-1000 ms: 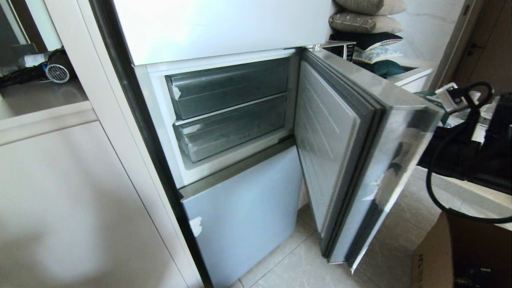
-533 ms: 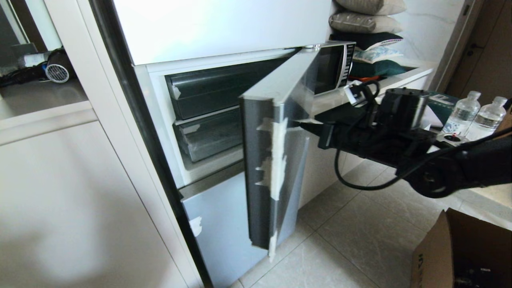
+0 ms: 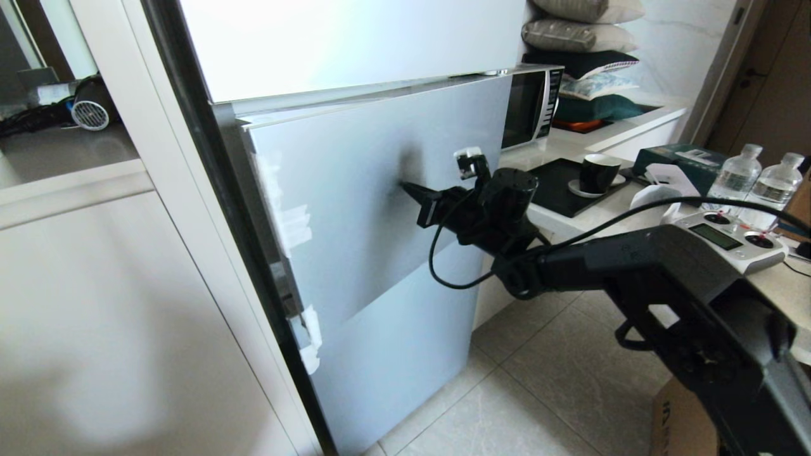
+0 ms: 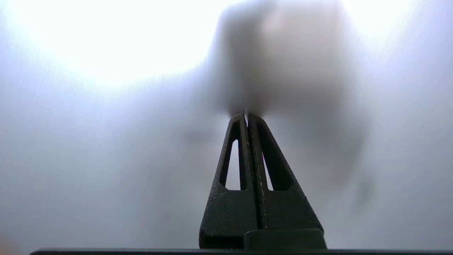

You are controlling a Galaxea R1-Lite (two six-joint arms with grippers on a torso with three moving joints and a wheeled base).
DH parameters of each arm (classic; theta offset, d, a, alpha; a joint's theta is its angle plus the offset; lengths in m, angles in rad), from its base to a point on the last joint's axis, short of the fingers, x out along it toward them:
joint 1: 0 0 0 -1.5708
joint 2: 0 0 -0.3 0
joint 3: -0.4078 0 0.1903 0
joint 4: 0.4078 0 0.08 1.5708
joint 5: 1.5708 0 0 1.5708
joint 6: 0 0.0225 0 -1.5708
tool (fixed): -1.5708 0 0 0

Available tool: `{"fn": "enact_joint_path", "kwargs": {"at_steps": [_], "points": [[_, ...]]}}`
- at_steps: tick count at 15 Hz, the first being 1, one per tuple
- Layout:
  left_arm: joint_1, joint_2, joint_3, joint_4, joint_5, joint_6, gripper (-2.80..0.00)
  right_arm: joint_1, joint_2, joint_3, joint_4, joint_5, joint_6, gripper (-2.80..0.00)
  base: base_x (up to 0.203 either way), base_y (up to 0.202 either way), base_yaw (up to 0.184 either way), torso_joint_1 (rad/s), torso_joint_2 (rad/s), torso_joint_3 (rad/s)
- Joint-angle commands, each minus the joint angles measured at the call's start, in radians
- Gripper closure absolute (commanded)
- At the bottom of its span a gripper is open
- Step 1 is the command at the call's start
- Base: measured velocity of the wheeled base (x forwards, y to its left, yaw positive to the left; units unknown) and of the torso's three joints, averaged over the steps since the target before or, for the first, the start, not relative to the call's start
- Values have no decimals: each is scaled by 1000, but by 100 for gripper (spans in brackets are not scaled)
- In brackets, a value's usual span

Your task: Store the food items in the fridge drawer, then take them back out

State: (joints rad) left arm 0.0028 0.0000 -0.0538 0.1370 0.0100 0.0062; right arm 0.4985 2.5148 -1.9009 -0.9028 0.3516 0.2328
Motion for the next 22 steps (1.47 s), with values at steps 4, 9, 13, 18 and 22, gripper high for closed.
{"fn": "enact_joint_path", "kwargs": {"at_steps": [4,9,13,18,22], "points": [[0,2,0,1,1,0,0,29,113,-60,-18,1,8,0,0,0,0,0,0,0],[0,2,0,1,1,0,0,46,-24,130,-34,-62,-4,0,0,0,0,0,0,0],[0,2,0,1,1,0,0,49,-455,524,9,-79,-39,0,0,0,0,0,0,0],[0,2,0,1,1,0,0,42,-1183,965,247,-258,-135,0,0,0,0,0,0,0],[0,2,0,1,1,0,0,-230,-1791,1226,601,-430,-216,0,0,0,0,0,0,0]]}}
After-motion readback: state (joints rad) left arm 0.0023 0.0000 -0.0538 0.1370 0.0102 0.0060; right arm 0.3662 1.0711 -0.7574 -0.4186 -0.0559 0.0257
